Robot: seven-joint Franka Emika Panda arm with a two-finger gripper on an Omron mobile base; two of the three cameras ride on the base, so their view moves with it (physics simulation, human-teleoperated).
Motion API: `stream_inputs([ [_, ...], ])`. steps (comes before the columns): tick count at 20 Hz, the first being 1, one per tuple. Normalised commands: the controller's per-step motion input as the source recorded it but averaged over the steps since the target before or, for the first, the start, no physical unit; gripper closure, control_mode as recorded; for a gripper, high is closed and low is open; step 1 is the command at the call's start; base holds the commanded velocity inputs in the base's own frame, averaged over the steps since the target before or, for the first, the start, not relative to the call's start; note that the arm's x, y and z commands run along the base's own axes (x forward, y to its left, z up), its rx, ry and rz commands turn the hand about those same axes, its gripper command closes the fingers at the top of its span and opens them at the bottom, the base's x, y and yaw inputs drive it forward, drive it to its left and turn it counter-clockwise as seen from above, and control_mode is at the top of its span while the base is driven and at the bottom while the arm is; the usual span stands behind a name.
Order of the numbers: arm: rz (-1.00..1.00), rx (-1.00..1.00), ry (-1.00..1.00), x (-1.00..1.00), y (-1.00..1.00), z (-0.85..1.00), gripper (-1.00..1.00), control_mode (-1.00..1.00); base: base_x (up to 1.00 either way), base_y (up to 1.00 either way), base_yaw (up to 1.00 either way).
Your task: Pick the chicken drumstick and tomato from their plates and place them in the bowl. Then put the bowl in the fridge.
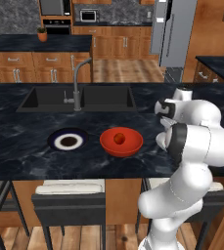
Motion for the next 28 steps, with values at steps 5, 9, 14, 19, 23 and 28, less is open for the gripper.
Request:
stream_inputs([
  [5,0.02,0.00,-0.02,0.15,-0.18,-0.22,-1.00,-1.00,0.00,0.00,0.00],
  [9,0.09,0.02,-0.03,0.07,-0.30,-0.18,-1.00,-1.00,0.00,0.00,0.00],
  [14,0.04,0.05,0.00,0.15,-0.14,-0.17,-1.00,-1.00,0.00,0.00,0.00],
  [19,0.00,0.03,0.00,0.26,0.00,-0.19,-1.00,-1.00,0.00,0.00,0.00],
  [23,0.00,0.05,0.00,0.35,0.01,-0.17,-1.00,-1.00,0.00,0.00,0.00],
  [28,0.00,0.01,-0.02,0.20,0.00,-0.22,-1.00,-1.00,0.00,0.00,0.00],
])
